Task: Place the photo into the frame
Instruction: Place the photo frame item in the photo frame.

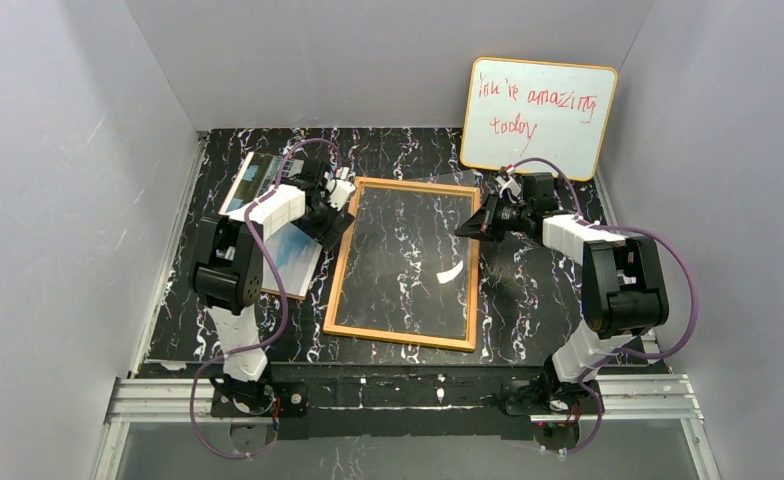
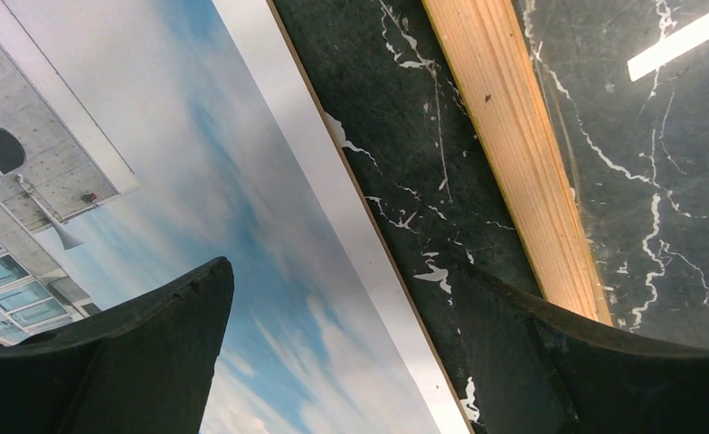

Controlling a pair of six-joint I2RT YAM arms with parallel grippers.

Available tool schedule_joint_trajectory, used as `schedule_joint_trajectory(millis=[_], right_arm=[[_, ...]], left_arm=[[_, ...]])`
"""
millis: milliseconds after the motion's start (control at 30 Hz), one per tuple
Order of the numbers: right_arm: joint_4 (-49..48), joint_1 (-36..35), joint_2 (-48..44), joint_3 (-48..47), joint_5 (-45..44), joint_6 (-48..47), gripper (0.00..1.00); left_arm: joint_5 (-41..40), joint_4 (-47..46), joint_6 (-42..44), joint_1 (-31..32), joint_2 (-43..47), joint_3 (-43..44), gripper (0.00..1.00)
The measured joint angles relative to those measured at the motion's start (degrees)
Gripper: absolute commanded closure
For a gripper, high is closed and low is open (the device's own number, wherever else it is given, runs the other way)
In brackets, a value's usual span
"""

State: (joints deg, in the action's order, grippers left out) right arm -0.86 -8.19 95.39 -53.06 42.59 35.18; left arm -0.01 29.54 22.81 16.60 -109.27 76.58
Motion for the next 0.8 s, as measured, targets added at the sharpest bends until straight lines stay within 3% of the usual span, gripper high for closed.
schedule_joint_trajectory(millis=[367, 800], right_arm=[[-3.8, 1.5, 4.0, 0.5, 6.7, 0.6, 0.99], [-5.2, 1.5, 4.4, 0.5, 8.2, 1.4, 0.99]], left_arm=[[0.0, -2.7, -1.4, 0.0, -0.4, -0.1, 0.12], [1.3, -5.3, -1.9, -0.3, -1.0, -1.2, 0.14]])
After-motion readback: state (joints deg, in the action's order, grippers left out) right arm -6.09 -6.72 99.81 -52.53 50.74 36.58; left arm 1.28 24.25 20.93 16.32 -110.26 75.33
